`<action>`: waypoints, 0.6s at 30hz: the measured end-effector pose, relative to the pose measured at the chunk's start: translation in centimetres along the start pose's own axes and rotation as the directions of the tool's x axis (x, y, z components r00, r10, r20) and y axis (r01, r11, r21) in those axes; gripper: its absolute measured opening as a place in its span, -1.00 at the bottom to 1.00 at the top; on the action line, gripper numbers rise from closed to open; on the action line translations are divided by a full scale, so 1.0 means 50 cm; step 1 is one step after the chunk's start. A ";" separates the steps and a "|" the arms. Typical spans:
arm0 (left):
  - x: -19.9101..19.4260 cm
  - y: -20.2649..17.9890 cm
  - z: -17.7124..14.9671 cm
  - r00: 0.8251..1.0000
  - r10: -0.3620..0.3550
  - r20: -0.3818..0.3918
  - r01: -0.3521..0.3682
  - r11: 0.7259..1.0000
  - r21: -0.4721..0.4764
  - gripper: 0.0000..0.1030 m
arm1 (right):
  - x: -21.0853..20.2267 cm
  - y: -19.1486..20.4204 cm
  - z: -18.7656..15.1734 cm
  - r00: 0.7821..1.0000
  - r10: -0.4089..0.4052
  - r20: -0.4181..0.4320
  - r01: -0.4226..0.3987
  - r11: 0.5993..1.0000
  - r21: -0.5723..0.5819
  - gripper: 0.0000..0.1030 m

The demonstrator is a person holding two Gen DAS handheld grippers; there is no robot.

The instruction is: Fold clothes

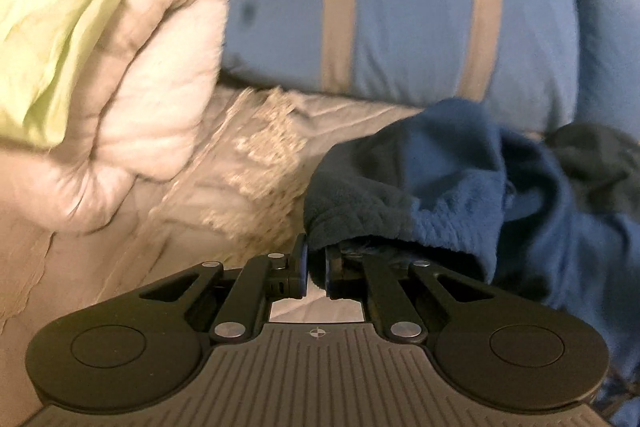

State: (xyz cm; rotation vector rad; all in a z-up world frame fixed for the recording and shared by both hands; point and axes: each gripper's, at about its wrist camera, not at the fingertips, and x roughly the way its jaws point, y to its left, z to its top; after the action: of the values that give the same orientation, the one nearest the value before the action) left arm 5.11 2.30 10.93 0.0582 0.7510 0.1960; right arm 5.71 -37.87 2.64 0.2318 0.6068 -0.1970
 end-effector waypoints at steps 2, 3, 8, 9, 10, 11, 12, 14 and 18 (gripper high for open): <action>0.015 0.013 -0.009 0.999 0.036 -0.023 -0.037 0.999 -0.021 -0.79 | 0.002 0.000 0.002 1.000 0.000 -0.003 0.000 1.000 0.004 1.00; 0.022 0.021 -0.013 0.998 0.052 -0.038 -0.053 0.998 -0.038 -0.77 | 0.004 0.000 0.003 1.000 0.000 -0.004 0.000 1.000 0.005 1.00; 0.021 0.069 -0.040 0.992 0.036 -0.118 -0.059 0.978 -0.199 -0.13 | 0.013 -0.004 0.005 1.000 0.006 -0.027 -0.005 1.000 0.020 1.00; 0.013 0.075 -0.046 0.994 0.018 -0.111 -0.043 0.973 -0.227 -0.01 | 0.013 -0.006 0.006 0.999 0.009 -0.032 -0.008 1.000 0.025 1.00; 0.003 0.080 -0.053 0.995 0.003 -0.102 -0.029 0.967 -0.252 0.12 | 0.014 -0.007 0.007 0.999 0.012 -0.037 -0.011 0.999 0.031 1.00; -0.007 0.085 -0.059 0.996 -0.012 -0.092 -0.014 0.961 -0.276 0.17 | 0.016 -0.007 0.008 0.999 0.015 -0.041 -0.014 0.999 0.035 1.00; -0.017 0.088 -0.064 0.996 -0.022 -0.083 -0.004 0.954 -0.299 0.26 | 0.017 -0.006 0.009 0.999 0.020 -0.044 -0.018 0.999 0.036 1.00; -0.037 0.097 -0.069 0.996 -0.076 -0.048 0.054 0.931 -0.362 0.30 | 0.017 -0.004 0.009 0.999 0.027 -0.047 -0.025 0.999 0.036 1.00; -0.021 0.124 -0.068 0.936 -0.352 0.026 0.307 0.777 -0.550 0.30 | 0.012 -0.001 0.008 0.998 0.040 -0.046 -0.038 0.999 0.033 1.00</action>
State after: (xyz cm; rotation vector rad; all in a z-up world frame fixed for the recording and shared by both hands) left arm 1.08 8.10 9.91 -0.6343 0.7469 0.0695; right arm 6.40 -38.11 2.61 0.2795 0.6449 -0.1643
